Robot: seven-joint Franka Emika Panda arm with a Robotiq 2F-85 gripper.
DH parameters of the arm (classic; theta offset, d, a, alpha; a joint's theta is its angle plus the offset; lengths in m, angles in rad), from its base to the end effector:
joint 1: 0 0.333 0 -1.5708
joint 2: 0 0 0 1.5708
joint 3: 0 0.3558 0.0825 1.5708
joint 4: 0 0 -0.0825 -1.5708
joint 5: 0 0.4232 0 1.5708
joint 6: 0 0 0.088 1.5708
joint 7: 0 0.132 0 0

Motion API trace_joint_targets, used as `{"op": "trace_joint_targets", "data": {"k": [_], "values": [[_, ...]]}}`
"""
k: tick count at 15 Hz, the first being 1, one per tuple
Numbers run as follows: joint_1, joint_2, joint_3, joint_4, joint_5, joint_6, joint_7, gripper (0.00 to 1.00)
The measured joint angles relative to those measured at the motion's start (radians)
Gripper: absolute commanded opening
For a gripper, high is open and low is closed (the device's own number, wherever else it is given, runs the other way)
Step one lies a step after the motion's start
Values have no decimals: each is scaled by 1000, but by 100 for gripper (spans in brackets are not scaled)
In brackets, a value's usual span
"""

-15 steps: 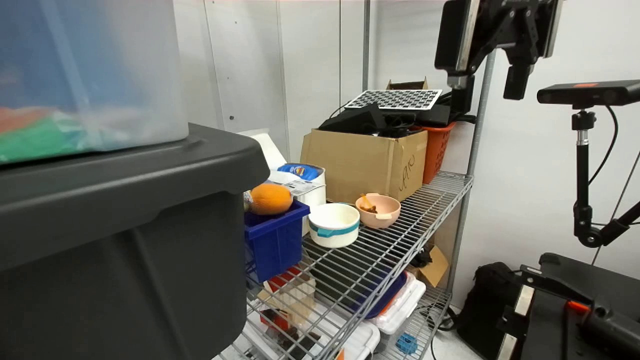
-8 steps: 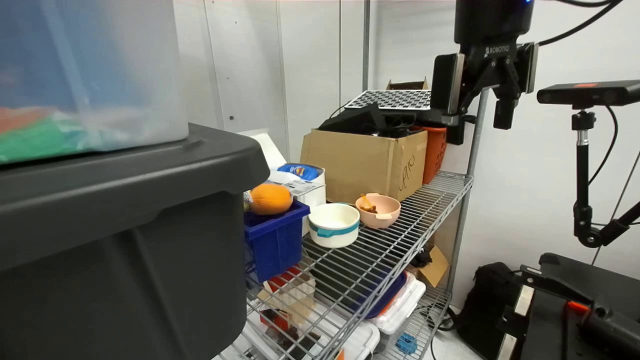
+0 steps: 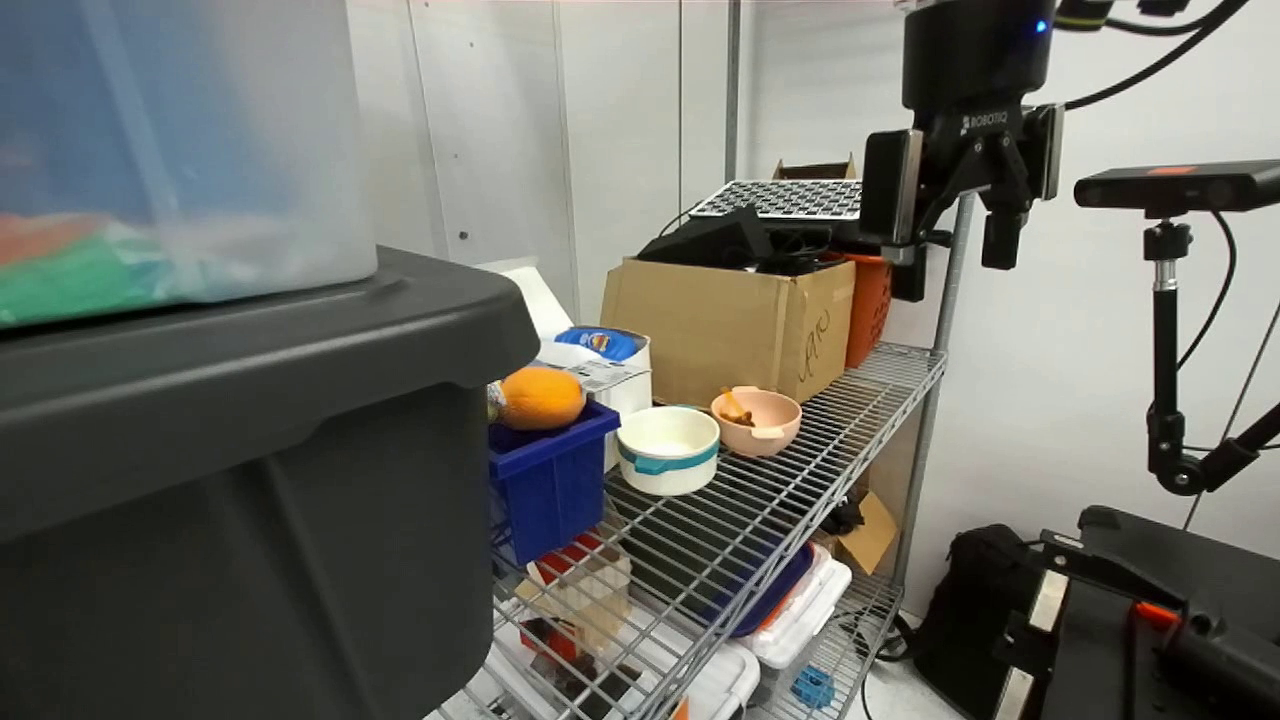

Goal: Transfer the bear plushie from the pink bowl to the cream bowl

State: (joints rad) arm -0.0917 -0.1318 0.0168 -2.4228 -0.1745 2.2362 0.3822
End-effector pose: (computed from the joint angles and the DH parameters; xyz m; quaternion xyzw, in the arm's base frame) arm 0.4867 -0.0452 0.3434 0.9824 -0.1715 -0.0166 0.0715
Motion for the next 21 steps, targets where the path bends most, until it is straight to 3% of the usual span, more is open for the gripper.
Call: {"op": "trace_joint_targets", "data": {"k": [21], "values": [[19,53,1,46,1,6,34,100]]}}
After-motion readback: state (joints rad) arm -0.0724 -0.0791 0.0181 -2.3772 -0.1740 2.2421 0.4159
